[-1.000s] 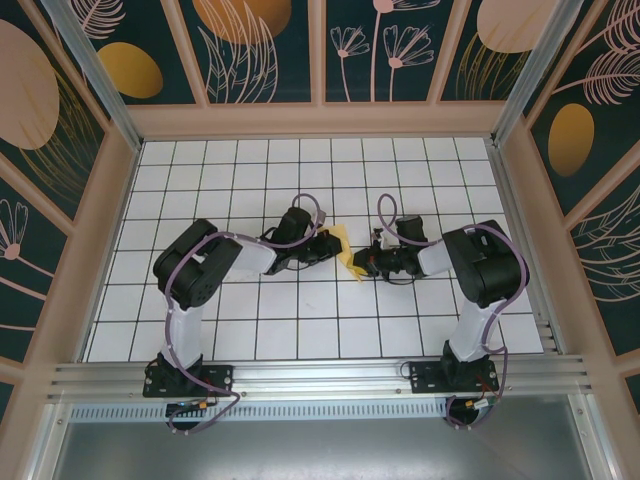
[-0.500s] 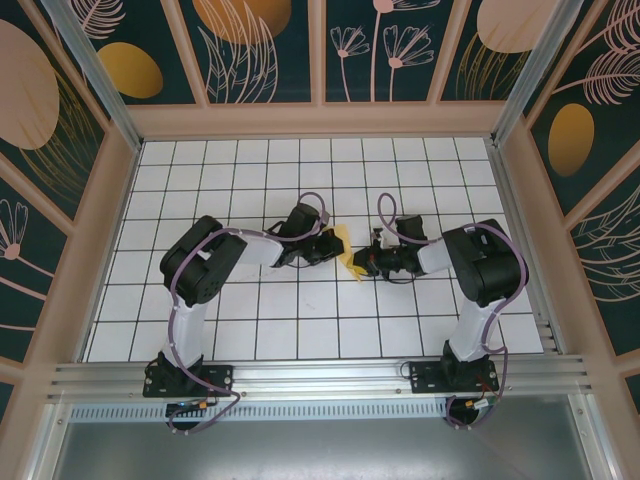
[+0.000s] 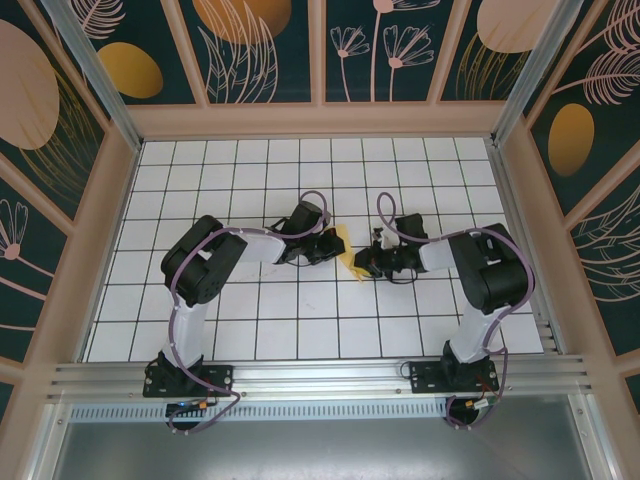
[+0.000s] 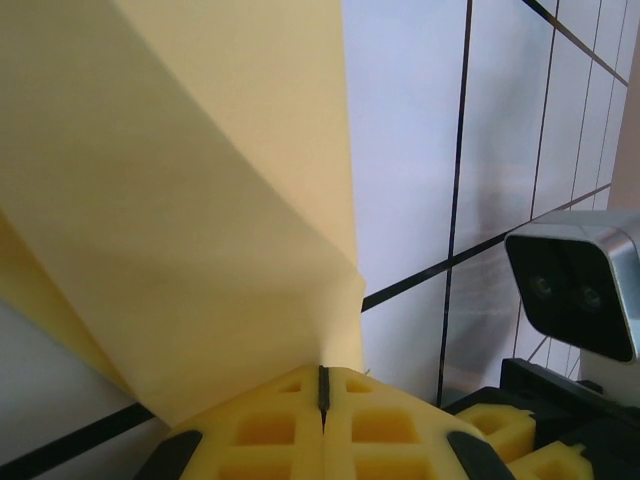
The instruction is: Fold a paper plane with a square sheet of paper (pick it up from the middle)
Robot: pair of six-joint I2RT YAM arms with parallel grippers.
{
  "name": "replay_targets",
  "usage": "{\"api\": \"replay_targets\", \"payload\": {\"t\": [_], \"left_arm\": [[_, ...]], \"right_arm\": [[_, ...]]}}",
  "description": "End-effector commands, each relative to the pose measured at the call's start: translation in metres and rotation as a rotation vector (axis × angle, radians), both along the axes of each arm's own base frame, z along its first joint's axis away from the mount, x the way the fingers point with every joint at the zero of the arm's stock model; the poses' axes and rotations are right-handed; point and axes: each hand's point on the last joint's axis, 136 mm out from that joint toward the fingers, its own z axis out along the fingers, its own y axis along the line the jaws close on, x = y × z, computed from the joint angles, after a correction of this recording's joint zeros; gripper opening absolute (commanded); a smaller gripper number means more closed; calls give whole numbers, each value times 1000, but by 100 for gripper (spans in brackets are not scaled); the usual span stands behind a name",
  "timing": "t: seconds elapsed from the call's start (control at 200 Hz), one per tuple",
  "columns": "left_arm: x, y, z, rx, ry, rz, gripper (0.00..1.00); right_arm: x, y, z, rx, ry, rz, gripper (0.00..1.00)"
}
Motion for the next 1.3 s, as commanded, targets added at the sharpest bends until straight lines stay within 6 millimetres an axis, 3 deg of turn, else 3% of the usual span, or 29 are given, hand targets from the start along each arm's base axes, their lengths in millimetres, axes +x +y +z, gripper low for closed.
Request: {"api": "replay_targets", "payload": {"t": [0.0,0.15,0.365,0.575,0.635,0.731,0.921,1.016,1.296], "left_arm": [[-15,33,-62,199,93,48,5],[-14,32,-62,197,96,46,5],[-3,23,-42,179,47,29,6],[16,-2,20,49,-102,-23,17],[18,-8,42,-8,-152,-35,20],[14,-6,61,-55,-201,-35,22],[7,11,68,-64,-246,18,22],[-3,22,62,-65,-242,40,20],[-16,25,47,-100,-216,30,14]], "right_arm": [[-15,-5,-2,-24,19,15,17],[-14,-7,-5,-43,7,23,17],[-13,-8,-14,-58,18,19,2],[-12,-6,-13,-17,38,4,0],[-10,-4,-10,1,36,1,0],[-6,2,-2,37,29,6,0],[1,22,10,73,5,55,0],[-1,29,10,78,8,71,0],[-1,28,1,67,38,55,0]]}}
